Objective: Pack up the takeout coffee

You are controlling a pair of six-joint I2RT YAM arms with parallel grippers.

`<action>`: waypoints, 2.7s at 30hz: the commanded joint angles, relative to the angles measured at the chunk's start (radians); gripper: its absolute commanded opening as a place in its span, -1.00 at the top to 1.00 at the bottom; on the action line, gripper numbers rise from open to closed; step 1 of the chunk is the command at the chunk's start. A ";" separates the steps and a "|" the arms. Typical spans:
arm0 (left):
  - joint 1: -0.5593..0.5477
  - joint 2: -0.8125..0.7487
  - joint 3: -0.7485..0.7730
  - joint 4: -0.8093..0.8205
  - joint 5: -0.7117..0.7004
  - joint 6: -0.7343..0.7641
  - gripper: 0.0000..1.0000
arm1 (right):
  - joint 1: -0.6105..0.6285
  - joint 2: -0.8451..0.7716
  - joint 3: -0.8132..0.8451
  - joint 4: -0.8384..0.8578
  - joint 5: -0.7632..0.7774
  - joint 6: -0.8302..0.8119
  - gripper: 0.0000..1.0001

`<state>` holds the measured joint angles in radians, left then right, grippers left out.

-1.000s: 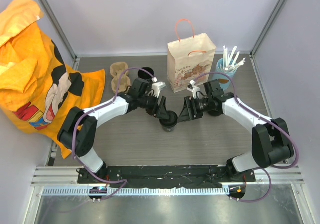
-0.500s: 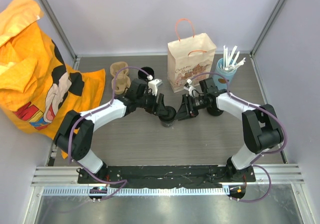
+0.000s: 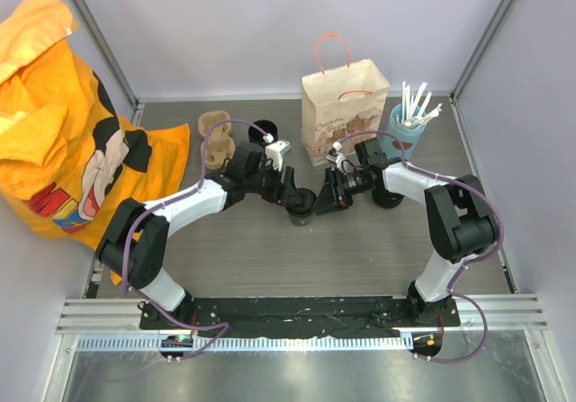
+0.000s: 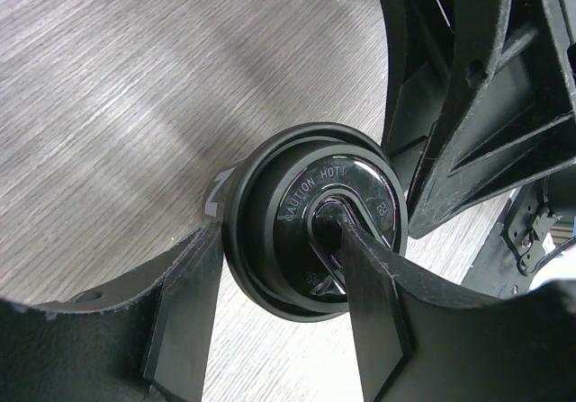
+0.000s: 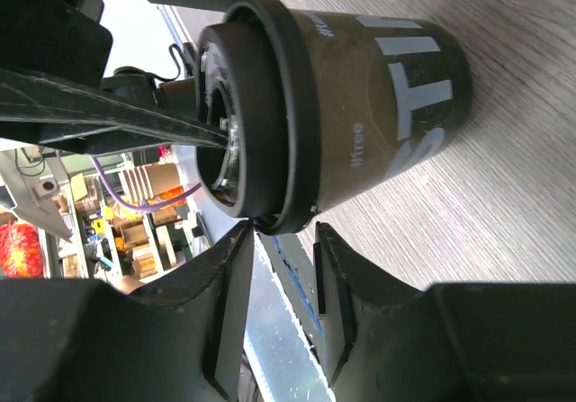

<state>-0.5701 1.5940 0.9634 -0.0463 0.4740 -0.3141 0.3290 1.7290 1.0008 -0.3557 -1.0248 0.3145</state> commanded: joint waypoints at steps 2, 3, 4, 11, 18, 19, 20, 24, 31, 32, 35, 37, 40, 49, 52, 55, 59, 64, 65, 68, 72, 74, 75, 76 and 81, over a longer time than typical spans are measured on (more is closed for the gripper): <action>0.001 0.015 -0.045 -0.067 -0.103 0.050 -0.14 | -0.027 -0.012 0.009 0.118 -0.063 0.063 0.24; 0.001 0.015 -0.046 -0.069 -0.104 0.052 -0.14 | -0.031 -0.017 0.004 0.154 -0.064 0.092 0.24; 0.001 0.017 -0.048 -0.069 -0.104 0.053 -0.14 | -0.033 -0.020 0.002 0.161 -0.060 0.095 0.24; 0.003 0.018 -0.043 -0.072 -0.101 0.058 -0.13 | -0.033 0.004 -0.011 0.169 -0.041 0.084 0.26; 0.001 0.026 -0.041 -0.079 -0.103 0.066 -0.12 | -0.033 0.041 -0.011 0.181 -0.026 0.072 0.30; 0.001 0.027 -0.041 -0.079 -0.101 0.066 -0.12 | -0.033 0.041 -0.013 0.184 -0.023 0.069 0.30; 0.001 0.029 -0.040 -0.079 -0.101 0.067 -0.12 | -0.033 0.044 -0.013 0.190 -0.021 0.069 0.31; 0.001 0.035 -0.038 -0.083 -0.101 0.070 -0.11 | -0.033 0.041 -0.022 0.207 -0.015 0.070 0.32; 0.001 0.061 -0.028 -0.093 -0.098 0.078 -0.11 | -0.034 0.041 -0.025 0.222 -0.004 0.081 0.35; 0.001 0.061 -0.028 -0.096 -0.098 0.079 -0.11 | -0.036 0.034 -0.025 0.224 -0.008 0.083 0.35; 0.001 0.063 -0.028 -0.099 -0.098 0.086 -0.10 | -0.059 -0.003 -0.016 0.244 -0.021 0.093 0.28; 0.001 0.064 -0.029 -0.098 -0.098 0.087 -0.10 | -0.079 -0.025 -0.024 0.286 -0.020 0.136 0.23; 0.001 0.070 -0.026 -0.098 -0.092 0.084 -0.09 | -0.100 -0.032 -0.025 0.350 -0.023 0.185 0.20; 0.001 0.067 -0.025 -0.099 -0.092 0.086 -0.08 | -0.100 0.010 -0.018 0.440 -0.017 0.242 0.19; 0.001 0.073 -0.023 -0.099 -0.086 0.084 -0.08 | -0.100 0.029 -0.016 0.446 -0.012 0.247 0.20; 0.001 0.075 -0.022 -0.099 -0.084 0.084 -0.08 | -0.102 0.049 -0.019 0.451 -0.003 0.236 0.21; 0.001 0.077 -0.022 -0.099 -0.086 0.084 -0.08 | -0.091 0.066 -0.019 0.468 0.002 0.245 0.21; 0.001 0.078 -0.022 -0.099 -0.086 0.084 -0.07 | -0.081 0.076 -0.018 0.503 -0.003 0.273 0.21; 0.001 0.077 -0.022 -0.099 -0.086 0.084 -0.08 | -0.081 0.076 -0.018 0.509 -0.001 0.278 0.21; 0.001 0.081 -0.022 -0.098 -0.083 0.084 -0.08 | -0.081 0.081 -0.016 0.521 0.008 0.290 0.21; 0.001 0.086 -0.018 -0.101 -0.083 0.082 -0.07 | -0.071 0.095 -0.014 0.540 0.002 0.305 0.21; 0.001 0.087 -0.015 -0.102 -0.083 0.082 -0.07 | -0.061 0.098 -0.013 0.541 -0.001 0.307 0.21; 0.001 0.087 -0.015 -0.102 -0.084 0.083 -0.07 | -0.056 0.099 -0.011 0.541 -0.001 0.305 0.21; 0.001 0.089 -0.015 -0.104 -0.086 0.083 -0.06 | -0.053 0.103 -0.010 0.543 -0.003 0.305 0.21; 0.001 0.089 -0.014 -0.109 -0.092 0.083 -0.06 | -0.035 0.110 -0.004 0.517 -0.001 0.279 0.21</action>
<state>-0.5674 1.6211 0.9798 -0.0193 0.4732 -0.2871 0.2619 1.8313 0.9726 0.1574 -1.0206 0.6125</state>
